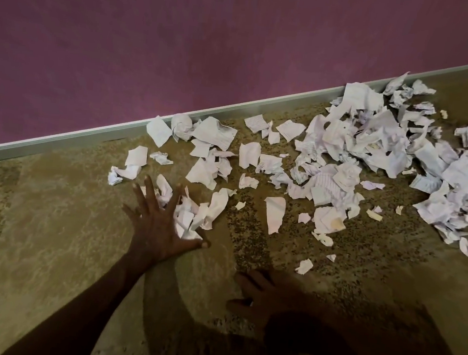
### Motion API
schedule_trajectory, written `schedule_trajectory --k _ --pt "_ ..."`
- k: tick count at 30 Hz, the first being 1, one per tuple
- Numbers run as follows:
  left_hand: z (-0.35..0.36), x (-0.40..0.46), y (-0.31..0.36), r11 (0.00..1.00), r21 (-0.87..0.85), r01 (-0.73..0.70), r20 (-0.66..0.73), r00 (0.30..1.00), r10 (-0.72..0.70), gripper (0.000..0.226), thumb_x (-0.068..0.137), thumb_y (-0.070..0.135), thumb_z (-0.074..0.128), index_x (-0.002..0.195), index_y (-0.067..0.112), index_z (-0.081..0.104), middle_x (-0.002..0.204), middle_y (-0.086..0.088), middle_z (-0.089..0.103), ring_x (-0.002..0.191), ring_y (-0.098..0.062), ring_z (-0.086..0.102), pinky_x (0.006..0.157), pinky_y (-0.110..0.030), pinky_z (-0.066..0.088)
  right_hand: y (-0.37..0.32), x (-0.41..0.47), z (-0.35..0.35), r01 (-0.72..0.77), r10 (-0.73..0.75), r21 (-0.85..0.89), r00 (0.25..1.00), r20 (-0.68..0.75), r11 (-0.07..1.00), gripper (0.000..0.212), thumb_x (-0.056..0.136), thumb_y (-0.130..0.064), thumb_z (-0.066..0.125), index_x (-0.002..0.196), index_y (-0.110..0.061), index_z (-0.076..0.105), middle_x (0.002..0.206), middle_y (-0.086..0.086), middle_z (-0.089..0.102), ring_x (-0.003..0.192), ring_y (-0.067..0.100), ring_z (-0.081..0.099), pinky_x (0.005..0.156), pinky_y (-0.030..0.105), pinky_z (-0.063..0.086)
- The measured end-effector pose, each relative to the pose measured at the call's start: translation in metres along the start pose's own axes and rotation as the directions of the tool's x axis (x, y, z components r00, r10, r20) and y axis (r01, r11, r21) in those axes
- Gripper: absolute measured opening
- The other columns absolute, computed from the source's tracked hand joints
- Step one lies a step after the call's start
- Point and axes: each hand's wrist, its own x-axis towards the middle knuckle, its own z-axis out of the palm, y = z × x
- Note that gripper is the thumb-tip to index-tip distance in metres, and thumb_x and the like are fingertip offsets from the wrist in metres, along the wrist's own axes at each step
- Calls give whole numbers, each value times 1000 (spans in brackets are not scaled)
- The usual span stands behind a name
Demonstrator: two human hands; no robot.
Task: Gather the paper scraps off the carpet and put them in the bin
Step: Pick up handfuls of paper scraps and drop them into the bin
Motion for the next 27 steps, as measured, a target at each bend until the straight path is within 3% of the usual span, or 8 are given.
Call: schedule_trajectory --k 3,6,9,12,15,18,23,27 --pt "0 25 -8 996 46 -72 74 995 68 137 36 107 39 151 48 -5 155 -15 -34 142 -42 -30 103 -79 3 1 1 -2 11 -11 -15 1000 15 1000 51 62 -56 76 110 -43 65 127 5 63 103 30 66 70 45 59" --pt "4 31 -4 991 51 -126 69 990 122 120 49 103 40 151 43 20 163 -14 0 148 -40 -11 107 -74 8 15 0 -2 -31 22 -53 986 -162 998 44 69 -55 60 110 -38 65 120 1 64 101 21 64 75 35 57" --pt "9 26 -3 985 57 -164 -35 985 166 93 73 87 39 139 22 50 150 -20 36 139 -40 27 110 -59 27 30 0 -15 -141 125 -35 950 -286 989 37 81 -39 56 114 -22 63 123 10 61 107 27 61 85 42 53" --pt "12 18 -2 973 90 -213 -55 974 219 68 80 68 42 121 17 61 128 -21 55 114 -38 50 93 -51 43 54 8 -26 -346 322 2 870 -373 938 40 89 -36 54 125 -20 55 139 17 49 123 36 51 95 51 49" --pt "7 5 3 941 175 -291 -32 953 301 53 83 56 45 111 15 65 107 -20 64 81 -34 64 74 -43 51 79 18 -30 -450 451 72 847 -281 890 53 89 -45 50 138 -25 45 153 21 32 135 46 35 99 64 38" --pt "1 -13 12 933 93 -349 -14 936 352 45 85 51 42 100 17 67 83 -12 64 53 -26 60 48 -28 46 98 24 -28 -406 433 172 885 -174 898 54 90 -39 53 141 -25 40 153 18 27 133 45 34 93 60 45" --pt "2 -25 13 943 21 -331 -5 944 331 47 78 49 43 101 17 69 77 -12 69 56 -30 64 48 -31 49 104 18 -27 -341 398 277 898 -187 898 23 93 -5 50 114 -4 59 119 19 53 106 38 52 85 47 49" --pt "-6 -39 23 927 -218 -306 -153 949 277 58 71 46 45 99 5 73 81 -18 72 65 -36 67 57 -44 57 104 -8 -31 -433 536 382 815 -221 817 26 96 -8 43 120 -7 52 117 16 51 100 34 53 77 38 45"
